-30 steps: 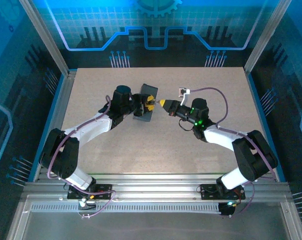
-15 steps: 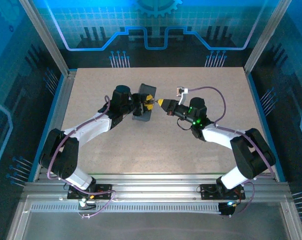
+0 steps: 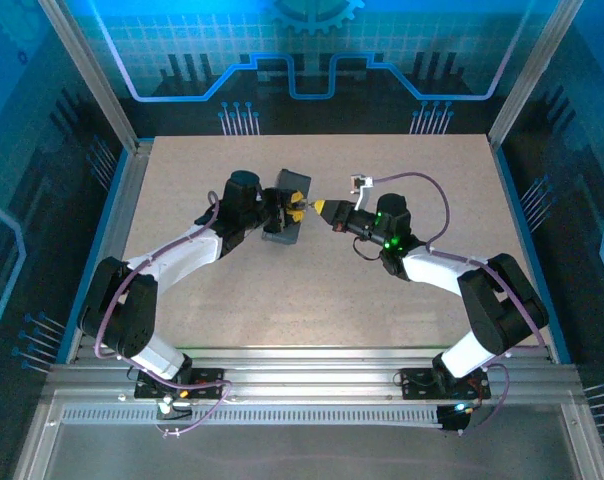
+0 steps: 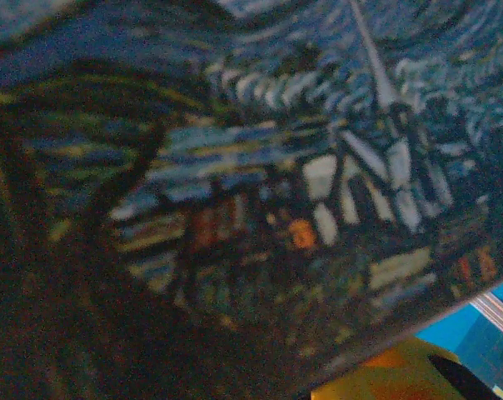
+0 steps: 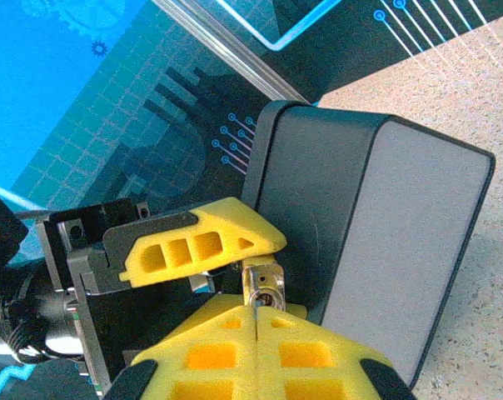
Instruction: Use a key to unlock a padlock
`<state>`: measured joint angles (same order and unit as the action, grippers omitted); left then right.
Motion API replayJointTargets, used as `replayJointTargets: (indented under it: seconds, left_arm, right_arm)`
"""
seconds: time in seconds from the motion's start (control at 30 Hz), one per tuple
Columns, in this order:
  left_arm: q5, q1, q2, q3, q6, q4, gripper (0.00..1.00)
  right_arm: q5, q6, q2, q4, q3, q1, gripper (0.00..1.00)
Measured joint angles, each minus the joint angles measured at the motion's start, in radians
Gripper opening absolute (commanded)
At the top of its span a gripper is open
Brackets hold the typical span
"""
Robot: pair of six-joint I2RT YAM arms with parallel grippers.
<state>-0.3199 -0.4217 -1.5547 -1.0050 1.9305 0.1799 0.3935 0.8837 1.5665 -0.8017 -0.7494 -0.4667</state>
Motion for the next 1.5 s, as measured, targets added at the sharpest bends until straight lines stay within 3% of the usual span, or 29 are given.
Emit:
replayJointTargets:
  seconds: [0.5, 1.5]
  left_arm:
    - [0.010, 0.014, 0.000, 0.000, -0.002, -0.018, 0.02]
    - [0.021, 0.030, 0.011, 0.012, -0.008, -0.067, 0.01]
  right_arm:
    - [0.003, -0.080, 0.021, 0.078, -0.052, -0.017, 0.00]
    - [0.080, -0.123, 0.069, 0.126, -0.097, -0.019, 0.10]
